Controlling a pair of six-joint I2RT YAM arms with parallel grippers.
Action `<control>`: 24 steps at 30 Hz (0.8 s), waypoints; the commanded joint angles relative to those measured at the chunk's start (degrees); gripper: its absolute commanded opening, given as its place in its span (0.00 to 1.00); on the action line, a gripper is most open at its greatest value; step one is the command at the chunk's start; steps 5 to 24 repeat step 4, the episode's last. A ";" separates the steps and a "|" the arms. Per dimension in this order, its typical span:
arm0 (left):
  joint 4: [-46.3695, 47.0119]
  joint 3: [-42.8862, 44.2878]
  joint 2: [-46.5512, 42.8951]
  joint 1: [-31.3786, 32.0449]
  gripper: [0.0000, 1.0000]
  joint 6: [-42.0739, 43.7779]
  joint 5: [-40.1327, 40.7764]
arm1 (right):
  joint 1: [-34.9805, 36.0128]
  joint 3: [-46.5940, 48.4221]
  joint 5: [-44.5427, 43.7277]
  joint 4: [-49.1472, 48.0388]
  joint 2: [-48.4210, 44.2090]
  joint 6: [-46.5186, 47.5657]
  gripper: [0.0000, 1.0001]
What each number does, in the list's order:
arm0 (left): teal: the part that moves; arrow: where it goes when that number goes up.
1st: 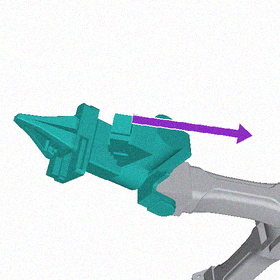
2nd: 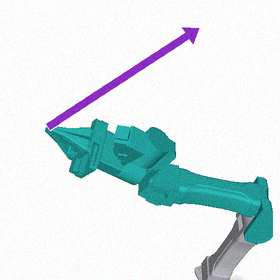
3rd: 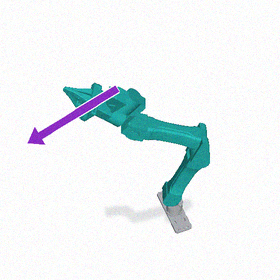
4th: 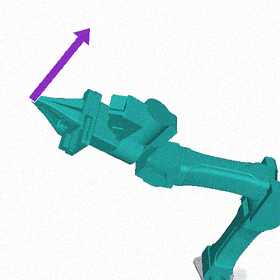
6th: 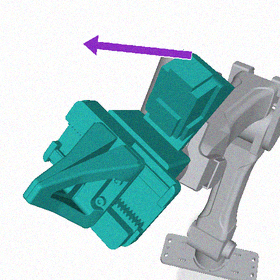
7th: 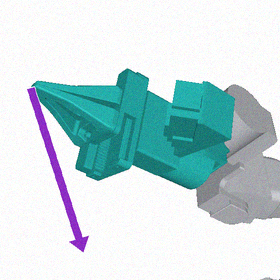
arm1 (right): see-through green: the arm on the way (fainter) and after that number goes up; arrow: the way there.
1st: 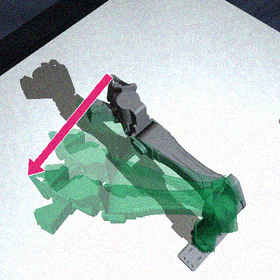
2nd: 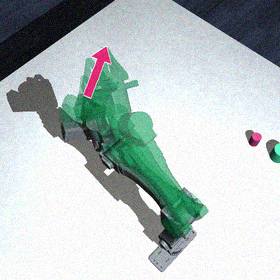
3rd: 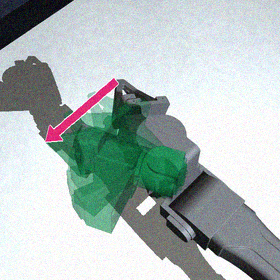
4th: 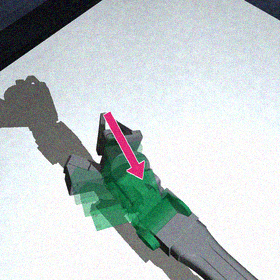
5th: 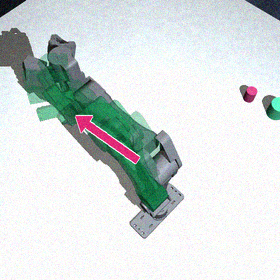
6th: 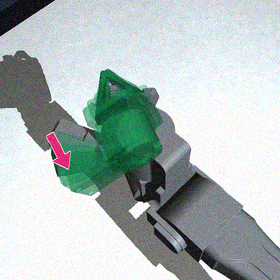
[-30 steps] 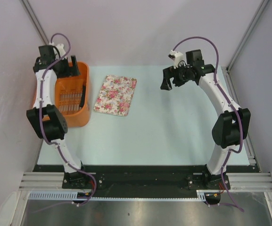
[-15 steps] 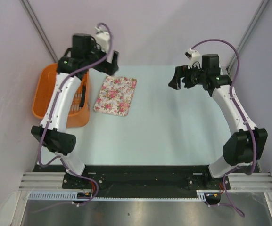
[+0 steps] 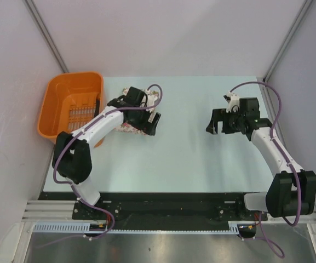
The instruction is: Place the utensils on the paper napkin and roll it up
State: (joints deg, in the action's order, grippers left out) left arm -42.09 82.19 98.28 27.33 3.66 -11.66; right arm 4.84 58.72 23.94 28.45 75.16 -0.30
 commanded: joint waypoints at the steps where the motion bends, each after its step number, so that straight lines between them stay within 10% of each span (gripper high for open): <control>1: 8.50 -5.19 -7.03 -0.26 1.00 -2.43 3.40 | -0.01 -2.37 -1.53 -5.59 -5.71 0.03 1.00; 24: 10.61 -7.57 -10.90 -0.26 1.00 -1.99 4.97 | -0.01 -4.05 -1.88 -6.04 -9.14 0.12 1.00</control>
